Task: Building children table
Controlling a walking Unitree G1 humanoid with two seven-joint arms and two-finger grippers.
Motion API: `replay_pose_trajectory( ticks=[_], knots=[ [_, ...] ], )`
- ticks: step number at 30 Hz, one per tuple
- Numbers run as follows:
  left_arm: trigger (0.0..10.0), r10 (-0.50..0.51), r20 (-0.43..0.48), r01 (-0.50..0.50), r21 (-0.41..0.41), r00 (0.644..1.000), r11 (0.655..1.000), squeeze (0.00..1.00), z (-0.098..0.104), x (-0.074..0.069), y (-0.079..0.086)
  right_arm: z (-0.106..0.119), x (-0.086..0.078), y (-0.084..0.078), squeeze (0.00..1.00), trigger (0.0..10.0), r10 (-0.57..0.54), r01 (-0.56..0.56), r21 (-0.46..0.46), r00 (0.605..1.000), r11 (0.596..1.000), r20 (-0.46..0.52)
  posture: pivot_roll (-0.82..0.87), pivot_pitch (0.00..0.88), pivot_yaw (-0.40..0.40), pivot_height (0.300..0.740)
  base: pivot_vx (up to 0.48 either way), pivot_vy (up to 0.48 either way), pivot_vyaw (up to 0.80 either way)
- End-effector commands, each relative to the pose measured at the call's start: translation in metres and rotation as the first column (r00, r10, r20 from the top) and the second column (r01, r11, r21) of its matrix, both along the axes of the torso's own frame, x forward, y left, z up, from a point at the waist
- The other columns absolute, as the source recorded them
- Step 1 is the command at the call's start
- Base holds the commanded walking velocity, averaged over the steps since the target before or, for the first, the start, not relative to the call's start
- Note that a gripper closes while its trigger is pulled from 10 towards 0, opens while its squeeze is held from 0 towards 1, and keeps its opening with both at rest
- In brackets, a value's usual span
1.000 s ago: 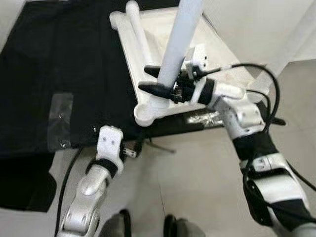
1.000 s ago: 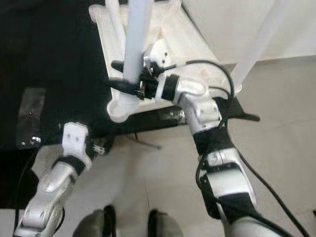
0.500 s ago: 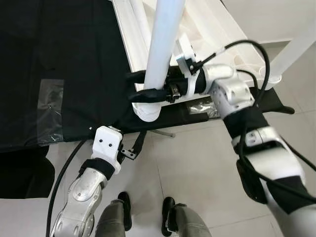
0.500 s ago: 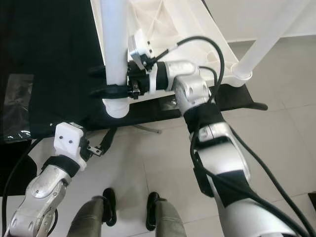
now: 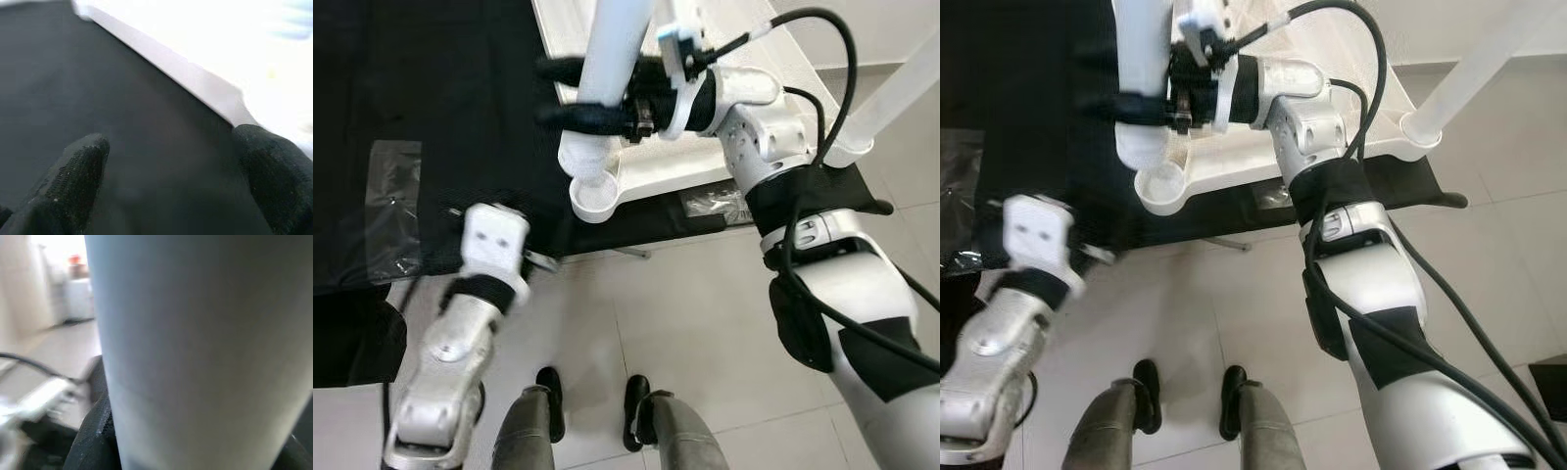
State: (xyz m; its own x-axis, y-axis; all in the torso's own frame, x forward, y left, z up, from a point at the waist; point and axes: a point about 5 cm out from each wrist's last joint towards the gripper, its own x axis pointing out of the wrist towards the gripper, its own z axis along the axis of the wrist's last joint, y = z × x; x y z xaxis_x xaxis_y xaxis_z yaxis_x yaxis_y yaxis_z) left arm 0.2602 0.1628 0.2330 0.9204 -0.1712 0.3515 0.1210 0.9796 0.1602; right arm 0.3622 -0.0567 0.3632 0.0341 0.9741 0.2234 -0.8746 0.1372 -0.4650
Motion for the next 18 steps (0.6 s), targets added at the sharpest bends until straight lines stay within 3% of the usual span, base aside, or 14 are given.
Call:
replay_pose_trajectory(
  ticks=[1, 4, 6, 10, 14, 18],
  knots=[
    [10.0, 0.052, 0.028, -0.051, -0.035, 0.998, 0.998, 0.00, 0.009, -0.004, 0.013, -0.005, 0.005, -0.009, 0.00, 10.0, -0.122, 0.124, 0.090, 0.992, 0.988, -0.023, 0.07, 0.341, -0.146, 0.740, 0.000, 0.000, 0.00],
    [10.0, 0.073, 0.050, -0.071, -0.045, 0.996, 0.996, 0.00, 0.016, -0.004, 0.021, -0.013, 0.009, -0.016, 0.00, 10.0, -0.211, 0.221, 0.148, 0.974, 0.964, -0.083, 0.07, 0.316, -0.138, 0.740, 0.000, 0.000, 0.00],
    [10.0, 0.075, 0.065, -0.071, -0.052, 0.995, 0.996, 0.00, 0.022, -0.002, 0.025, -0.031, 0.011, -0.025, 0.00, 10.0, -0.320, 0.340, 0.158, 0.937, 0.927, -0.136, 0.06, 0.294, -0.129, 0.740, 0.000, 0.000, 0.00],
    [10.0, 0.055, 0.078, -0.049, -0.068, 0.995, 0.996, 0.00, 0.027, -0.001, 0.024, -0.045, 0.011, -0.029, 0.00, 10.0, -0.380, 0.408, 0.160, 0.908, 0.899, -0.178, 0.05, 0.273, -0.120, 0.740, 0.000, 0.000, 0.00],
    [10.0, 0.009, 0.096, -0.002, -0.070, 0.995, 0.998, 0.00, 0.032, 0.004, 0.020, -0.069, 0.008, -0.037, 0.00, 10.0, -0.476, 0.513, 0.142, 0.849, 0.847, -0.230, 0.04, 0.245, -0.108, 0.740, 0.000, 0.000, 0.00],
    [10.0, -0.004, 0.085, 0.011, -0.073, 0.996, 0.997, 0.00, 0.030, 0.005, 0.019, -0.077, 0.005, -0.045, 0.00, 10.0, -0.511, 0.557, 0.151, 0.820, 0.817, -0.260, 0.03, 0.236, -0.101, 0.740, 0.259, 0.000, 0.20]
  ],
)
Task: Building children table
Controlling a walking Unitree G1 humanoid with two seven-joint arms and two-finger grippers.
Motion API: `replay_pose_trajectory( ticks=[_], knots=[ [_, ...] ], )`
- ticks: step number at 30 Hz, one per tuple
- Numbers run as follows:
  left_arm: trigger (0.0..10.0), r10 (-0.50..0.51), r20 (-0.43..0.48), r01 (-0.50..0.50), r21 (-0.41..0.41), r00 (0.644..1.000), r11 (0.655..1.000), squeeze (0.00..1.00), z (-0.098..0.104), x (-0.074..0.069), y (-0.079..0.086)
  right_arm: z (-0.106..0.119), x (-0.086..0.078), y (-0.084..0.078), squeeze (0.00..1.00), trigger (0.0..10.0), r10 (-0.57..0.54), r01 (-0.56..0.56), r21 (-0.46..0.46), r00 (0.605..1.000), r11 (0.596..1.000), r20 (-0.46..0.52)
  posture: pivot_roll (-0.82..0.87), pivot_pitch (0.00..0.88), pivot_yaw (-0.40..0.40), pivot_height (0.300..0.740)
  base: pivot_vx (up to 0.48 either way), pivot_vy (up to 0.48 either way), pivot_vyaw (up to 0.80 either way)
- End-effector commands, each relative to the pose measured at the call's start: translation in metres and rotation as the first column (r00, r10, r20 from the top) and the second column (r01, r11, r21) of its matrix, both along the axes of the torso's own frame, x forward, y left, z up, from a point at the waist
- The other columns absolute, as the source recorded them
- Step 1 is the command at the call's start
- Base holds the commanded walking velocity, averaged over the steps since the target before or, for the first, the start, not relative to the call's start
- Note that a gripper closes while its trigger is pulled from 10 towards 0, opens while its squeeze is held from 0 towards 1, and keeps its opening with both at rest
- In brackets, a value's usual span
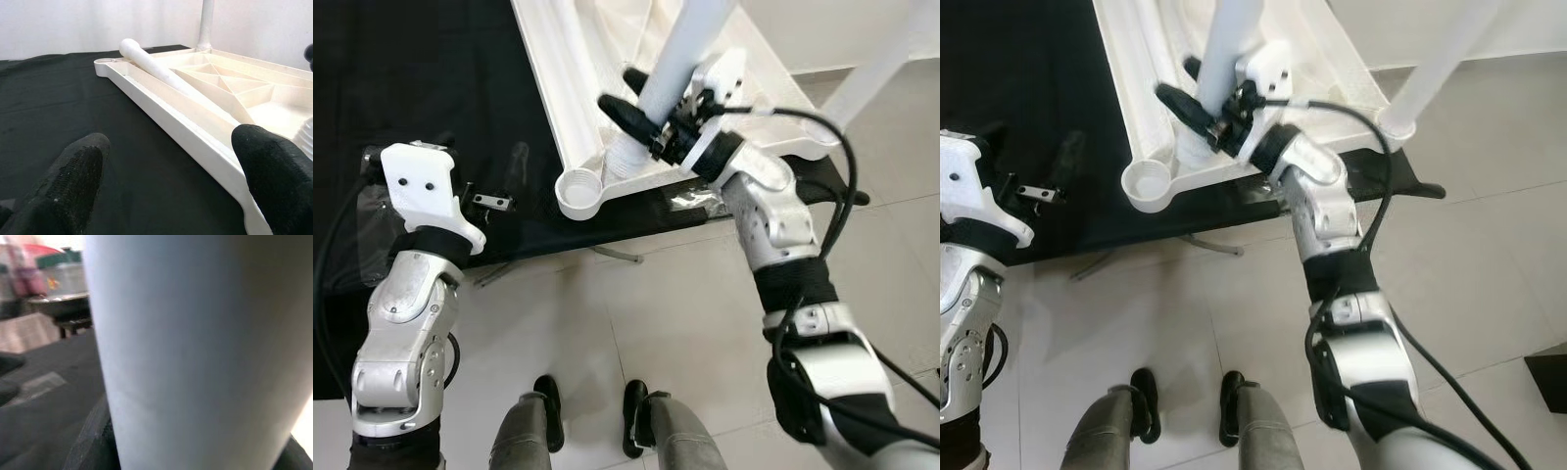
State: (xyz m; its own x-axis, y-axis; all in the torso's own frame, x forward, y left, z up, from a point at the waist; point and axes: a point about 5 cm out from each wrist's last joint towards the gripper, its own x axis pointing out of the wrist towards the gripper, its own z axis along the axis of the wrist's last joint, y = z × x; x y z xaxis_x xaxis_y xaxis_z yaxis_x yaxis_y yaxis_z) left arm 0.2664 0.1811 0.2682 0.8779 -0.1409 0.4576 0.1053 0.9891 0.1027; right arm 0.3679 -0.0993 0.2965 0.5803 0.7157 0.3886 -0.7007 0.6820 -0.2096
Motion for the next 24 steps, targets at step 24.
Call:
replay_pose_trajectory(
  ticks=[24],
  knots=[
    [10.0, -0.154, -0.192, 0.163, 0.027, 0.969, 0.986, 0.00, -0.046, 0.004, -0.025, -0.014, -0.024, -0.008, 0.00, 10.0, 0.121, -0.123, -0.247, 0.992, 0.961, -0.024, 0.05, 0.243, -0.084, 0.740, 0.173, 0.000, 0.20]
  ],
)
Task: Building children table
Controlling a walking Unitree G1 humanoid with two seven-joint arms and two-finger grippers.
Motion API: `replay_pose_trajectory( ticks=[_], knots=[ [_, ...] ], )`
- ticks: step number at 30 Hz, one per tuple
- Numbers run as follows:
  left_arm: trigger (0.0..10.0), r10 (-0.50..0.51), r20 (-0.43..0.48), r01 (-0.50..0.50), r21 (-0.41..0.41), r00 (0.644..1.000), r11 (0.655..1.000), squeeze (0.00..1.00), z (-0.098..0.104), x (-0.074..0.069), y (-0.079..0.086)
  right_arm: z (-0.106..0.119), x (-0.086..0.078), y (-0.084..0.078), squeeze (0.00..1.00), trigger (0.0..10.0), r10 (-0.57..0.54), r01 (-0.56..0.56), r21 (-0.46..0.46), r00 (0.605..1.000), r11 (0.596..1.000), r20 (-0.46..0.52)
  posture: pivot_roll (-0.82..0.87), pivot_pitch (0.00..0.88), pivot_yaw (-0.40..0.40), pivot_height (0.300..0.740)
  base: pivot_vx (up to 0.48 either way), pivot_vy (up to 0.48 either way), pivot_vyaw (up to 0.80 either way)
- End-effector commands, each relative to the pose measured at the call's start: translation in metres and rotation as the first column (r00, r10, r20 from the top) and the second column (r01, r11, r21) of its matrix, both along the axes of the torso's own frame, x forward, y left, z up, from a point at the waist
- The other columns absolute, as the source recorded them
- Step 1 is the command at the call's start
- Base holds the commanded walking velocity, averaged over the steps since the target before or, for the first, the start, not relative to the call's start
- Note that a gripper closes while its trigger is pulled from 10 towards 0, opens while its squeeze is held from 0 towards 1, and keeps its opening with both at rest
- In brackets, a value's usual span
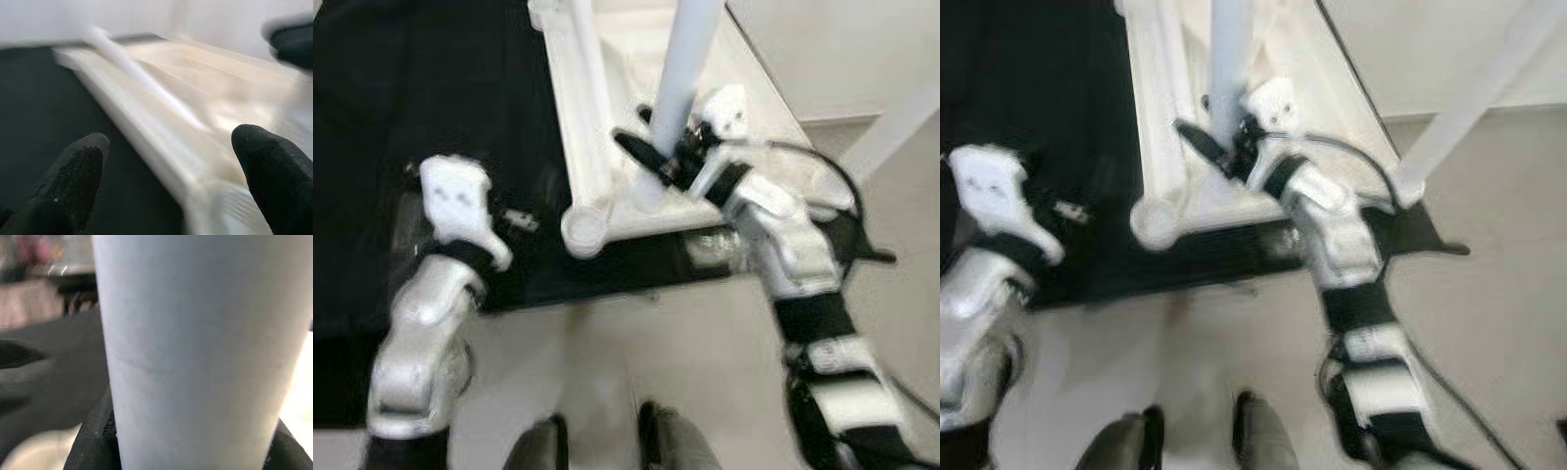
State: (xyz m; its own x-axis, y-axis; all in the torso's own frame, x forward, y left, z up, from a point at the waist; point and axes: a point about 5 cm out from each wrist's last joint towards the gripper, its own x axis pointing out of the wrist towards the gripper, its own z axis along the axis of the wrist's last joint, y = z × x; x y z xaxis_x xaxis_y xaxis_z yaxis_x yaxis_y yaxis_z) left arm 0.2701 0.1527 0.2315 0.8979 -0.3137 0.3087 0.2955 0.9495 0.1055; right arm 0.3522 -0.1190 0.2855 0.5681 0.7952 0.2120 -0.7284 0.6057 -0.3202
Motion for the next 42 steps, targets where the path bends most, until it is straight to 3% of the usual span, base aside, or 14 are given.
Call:
replay_pose_trajectory(
  ticks=[1, 3, 4, 6, 15, 20, 25, 27, 32, 42],
  knots=[
    [10.0, 0.018, -0.031, -0.018, 0.012, 0.999, 1.000, 0.00, -0.009, 0.000, 0.004, -0.003, -0.009, 0.012, 0.00, 10.0, 0.097, -0.097, -0.042, 0.995, 0.994, 0.013, 0.05, 0.243, -0.084, 0.740, 0.000, 0.000, 0.00],
    [10.0, 0.012, -0.043, -0.012, 0.006, 0.999, 1.000, 0.00, -0.012, -0.001, 0.003, -0.004, -0.012, 0.012, 0.00, 10.0, 0.144, -0.143, -0.066, 0.990, 0.987, 0.004, 0.05, 0.246, -0.086, 0.740, 0.000, 0.000, 0.00],
    [10.0, -0.009, -0.060, 0.008, -0.008, 0.998, 1.000, 0.00, -0.016, -0.003, 0.001, 0.002, -0.020, 0.010, 0.00, 10.0, 0.250, -0.250, -0.078, 0.968, 0.965, 0.002, 0.05, 0.250, -0.090, 0.740, 0.000, 0.000, 0.00],
    [10.0, -0.014, -0.064, 0.013, -0.012, 0.998, 1.000, 0.00, -0.017, -0.004, 0.000, 0.005, -0.022, 0.009, 0.00, 10.0, 0.288, -0.287, -0.075, 0.958, 0.955, 0.006, 0.05, 0.251, -0.095, 0.740, 0.000, 0.000, 0.00],
    [10.0, 0.038, -0.042, -0.039, -0.023, 0.998, 0.999, 0.00, -0.012, -0.003, 0.007, 0.026, -0.019, 0.019, 0.00, 10.0, 0.274, -0.279, 0.074, 0.959, 0.957, 0.069, 0.06, 0.255, -0.100, 0.740, 0.000, 0.000, 0.05],
    [10.0, 0.037, -0.030, -0.037, -0.015, 0.999, 0.999, 0.00, -0.011, -0.004, 0.009, 0.021, -0.022, 0.022, 0.00, 10.0, 0.308, -0.311, 0.073, 0.950, 0.948, 0.052, 0.06, 0.255, -0.099, 0.740, 0.156, 0.000, 0.41],
    [10.0, 0.034, -0.029, -0.034, -0.014, 0.999, 0.999, 0.00, -0.011, -0.004, 0.008, 0.019, -0.019, 0.021, 0.00, 10.0, 0.274, -0.276, 0.052, 0.961, 0.960, 0.046, 0.06, 0.254, -0.098, 0.740, 0.408, 0.000, 0.30],
    [10.0, 0.030, -0.029, -0.030, -0.013, 0.999, 0.999, 0.00, -0.012, -0.004, 0.007, 0.021, -0.017, 0.020, 0.00, 10.0, 0.255, -0.258, 0.094, 0.966, 0.962, 0.036, 0.06, 0.253, -0.099, 0.740, 0.418, 0.000, 0.40],
    [10.0, 0.023, -0.028, -0.023, -0.014, 0.999, 1.000, 0.00, -0.012, -0.004, 0.006, 0.018, -0.014, 0.021, 0.00, 10.0, 0.207, -0.210, 0.055, 0.977, 0.976, 0.046, 0.06, 0.252, -0.098, 0.740, 0.423, 0.000, 0.00],
    [10.0, 0.012, -0.029, -0.012, -0.005, 1.000, 1.000, 0.00, -0.012, -0.003, 0.002, 0.013, -0.025, 0.017, 0.00, 10.0, 0.329, -0.329, -0.004, 0.944, 0.944, 0.023, 0.06, 0.251, -0.095, 0.740, 0.360, 0.000, 0.00]
  ],
)
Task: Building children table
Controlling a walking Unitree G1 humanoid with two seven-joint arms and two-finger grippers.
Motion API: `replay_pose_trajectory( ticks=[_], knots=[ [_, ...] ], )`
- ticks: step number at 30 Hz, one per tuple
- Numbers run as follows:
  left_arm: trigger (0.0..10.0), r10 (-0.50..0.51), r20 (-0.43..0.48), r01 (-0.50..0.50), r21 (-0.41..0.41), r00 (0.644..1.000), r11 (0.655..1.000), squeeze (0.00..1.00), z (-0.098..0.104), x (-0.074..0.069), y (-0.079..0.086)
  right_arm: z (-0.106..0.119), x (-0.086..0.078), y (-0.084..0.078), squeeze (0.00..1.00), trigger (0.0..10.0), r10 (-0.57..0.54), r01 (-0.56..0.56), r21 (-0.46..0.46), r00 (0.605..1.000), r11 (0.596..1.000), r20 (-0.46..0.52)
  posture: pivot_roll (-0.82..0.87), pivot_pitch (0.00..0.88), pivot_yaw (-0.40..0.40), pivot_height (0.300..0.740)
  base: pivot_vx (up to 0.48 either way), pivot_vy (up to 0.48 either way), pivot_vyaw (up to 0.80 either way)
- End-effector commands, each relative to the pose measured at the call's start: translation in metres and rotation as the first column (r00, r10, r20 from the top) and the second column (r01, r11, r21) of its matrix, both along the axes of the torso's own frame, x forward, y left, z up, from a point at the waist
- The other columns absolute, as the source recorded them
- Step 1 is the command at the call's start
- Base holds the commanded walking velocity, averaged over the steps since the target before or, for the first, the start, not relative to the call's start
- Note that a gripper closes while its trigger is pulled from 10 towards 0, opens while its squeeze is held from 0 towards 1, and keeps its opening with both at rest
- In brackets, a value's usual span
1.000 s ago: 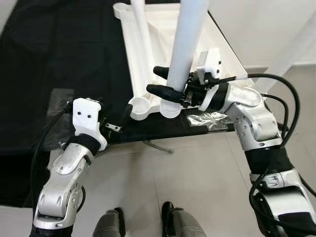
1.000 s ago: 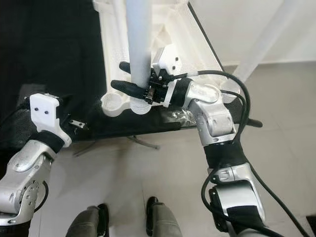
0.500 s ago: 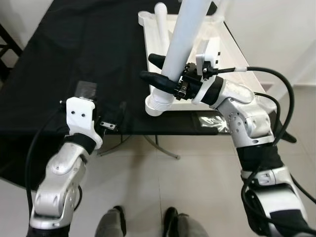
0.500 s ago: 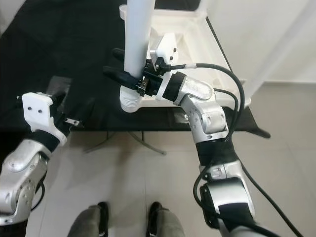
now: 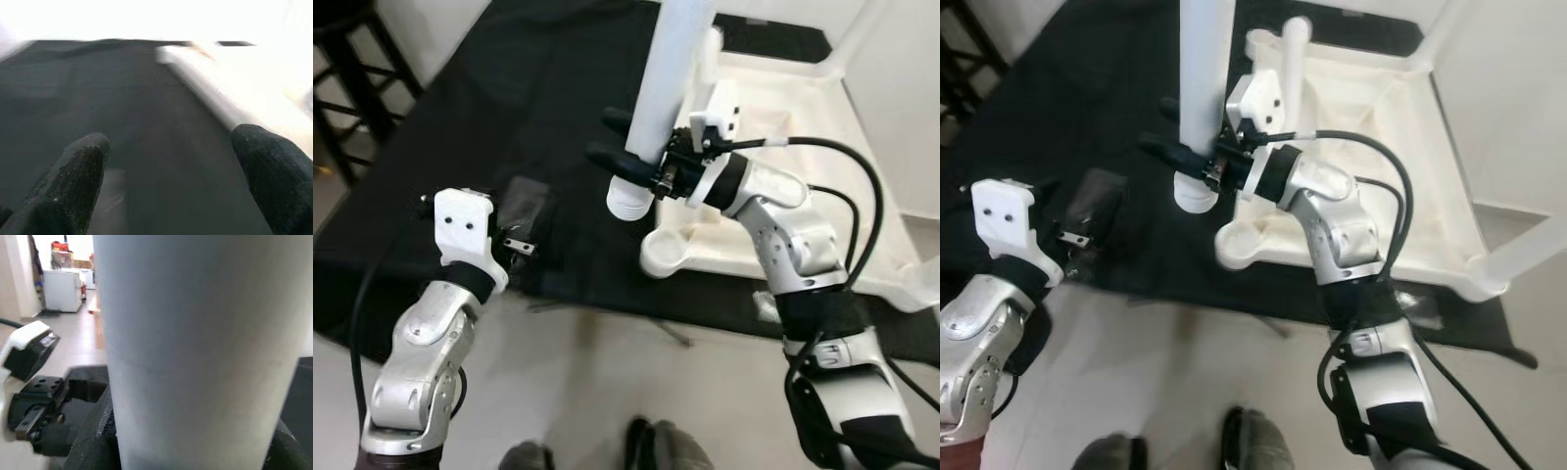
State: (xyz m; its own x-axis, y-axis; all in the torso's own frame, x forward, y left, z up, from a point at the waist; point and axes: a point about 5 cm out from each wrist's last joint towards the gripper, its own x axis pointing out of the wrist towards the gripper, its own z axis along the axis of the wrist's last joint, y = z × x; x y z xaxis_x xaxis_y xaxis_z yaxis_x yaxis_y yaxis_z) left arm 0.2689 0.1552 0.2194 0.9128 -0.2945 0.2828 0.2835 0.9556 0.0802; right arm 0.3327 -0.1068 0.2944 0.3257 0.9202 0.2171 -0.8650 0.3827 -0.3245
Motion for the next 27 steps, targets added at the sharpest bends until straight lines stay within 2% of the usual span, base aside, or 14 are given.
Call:
replay_pose_trajectory(
  ticks=[1, 5, 6, 7, 8, 9, 10, 17, 18, 19, 21, 22, 24, 27],
  knots=[
    [10.0, -0.006, 0.004, 0.006, 0.012, 1.000, 1.000, 0.00, 0.000, -0.002, -0.001, 0.004, -0.008, 0.004, 0.00, 10.0, 0.083, -0.083, -0.015, 0.996, 0.996, 0.014, 0.06, 0.251, -0.095, 0.740, 0.000, 0.000, 0.00],
    [10.0, -0.012, 0.001, 0.012, 0.014, 1.000, 1.000, 0.00, -0.001, -0.002, -0.002, 0.002, -0.012, 0.002, 0.00, 10.0, 0.136, -0.136, -0.031, 0.991, 0.990, 0.002, 0.06, 0.252, -0.095, 0.740, 0.000, 0.000, 0.00],
    [10.0, -0.022, -0.009, 0.022, 0.019, 1.000, 1.000, 0.00, -0.003, -0.003, -0.003, -0.001, -0.021, -0.002, 0.00, 10.0, 0.246, -0.247, -0.062, 0.969, 0.967, -0.038, 0.06, 0.252, -0.093, 0.740, 0.000, 0.000, 0.00],
    [10.0, -0.022, -0.009, 0.022, 0.019, 1.000, 1.000, 0.00, -0.003, -0.003, -0.003, -0.001, -0.021, -0.002, 0.00, 10.0, 0.246, -0.247, -0.062, 0.969, 0.967, -0.038, 0.06, 0.252, -0.093, 0.740, 0.000, 0.000, 0.00],
    [10.0, -0.030, -0.017, 0.030, 0.023, 0.999, 0.999, 0.00, -0.005, -0.003, -0.004, -0.004, -0.029, -0.005, 0.00, 10.0, 0.332, -0.337, -0.083, 0.940, 0.938, -0.075, 0.06, 0.252, -0.093, 0.740, 0.000, 0.000, 0.00],
    [10.0, -0.030, -0.017, 0.030, 0.023, 0.999, 0.999, 0.00, -0.005, -0.003, -0.004, -0.004, -0.029, -0.005, 0.00, 10.0, 0.332, -0.337, -0.083, 0.940, 0.938, -0.075, 0.06, 0.252, -0.093, 0.740, 0.000, 0.000, 0.00],
    [10.0, -0.031, -0.026, 0.032, 0.034, 0.999, 0.999, 0.00, -0.008, -0.004, -0.004, -0.008, -0.036, -0.006, 0.00, 10.0, 0.408, -0.418, -0.092, 0.906, 0.904, -0.113, 0.06, 0.254, -0.094, 0.740, 0.000, 0.000, 0.00],
    [10.0, -0.031, -0.026, 0.032, 0.034, 0.999, 0.999, 0.00, -0.008, -0.004, -0.004, -0.008, -0.036, -0.006, 0.00, 10.0, 0.408, -0.418, -0.092, 0.906, 0.904, -0.113, 0.06, 0.254, -0.094, 0.740, 0.000, 0.000, 0.00],
    [10.0, -0.024, -0.033, 0.026, 0.045, 0.999, 0.999, 0.00, -0.010, -0.004, -0.003, -0.011, -0.041, -0.005, 0.00, 10.0, 0.456, -0.471, -0.093, 0.878, 0.877, -0.144, 0.06, 0.254, -0.095, 0.740, 0.000, 0.000, 0.00],
    [10.0, -0.024, -0.033, 0.026, 0.045, 0.999, 0.999, 0.00, -0.010, -0.004, -0.003, -0.011, -0.041, -0.005, 0.00, 10.0, 0.456, -0.471, -0.093, 0.878, 0.877, -0.144, 0.06, 0.254, -0.095, 0.740, 0.000, 0.000, 0.00],
    [10.0, 0.044, -0.031, -0.042, 0.082, 0.999, 0.996, 0.00, -0.009, -0.005, 0.013, -0.029, -0.048, 0.001, 0.00, 10.0, 0.554, -0.594, -0.165, 0.799, 0.787, -0.235, 0.07, 0.279, -0.097, 0.740, 0.000, 0.000, 0.00],
    [10.0, 0.044, -0.031, -0.042, 0.082, 0.999, 0.996, 0.00, -0.009, -0.005, 0.013, -0.029, -0.048, 0.001, 0.00, 10.0, 0.554, -0.594, -0.165, 0.799, 0.787, -0.235, 0.07, 0.279, -0.097, 0.740, 0.000, 0.000, 0.00],
    [10.0, 0.078, -0.029, -0.075, 0.101, 0.997, 0.992, 0.00, -0.007, -0.008, 0.022, -0.038, -0.048, 0.006, 0.00, 10.0, 0.580, -0.635, -0.223, 0.770, 0.740, -0.266, 0.07, 0.292, -0.093, 0.740, 0.000, 0.000, 0.00],
    [10.0, 0.081, -0.037, -0.076, 0.112, 0.996, 0.991, 0.00, -0.008, -0.012, 0.023, -0.040, -0.045, 0.010, 0.00, 10.0, 0.595, -0.649, -0.248, 0.760, 0.719, -0.262, 0.07, 0.321, -0.090, 0.740, 0.000, 0.000, 0.00]
  ],
)
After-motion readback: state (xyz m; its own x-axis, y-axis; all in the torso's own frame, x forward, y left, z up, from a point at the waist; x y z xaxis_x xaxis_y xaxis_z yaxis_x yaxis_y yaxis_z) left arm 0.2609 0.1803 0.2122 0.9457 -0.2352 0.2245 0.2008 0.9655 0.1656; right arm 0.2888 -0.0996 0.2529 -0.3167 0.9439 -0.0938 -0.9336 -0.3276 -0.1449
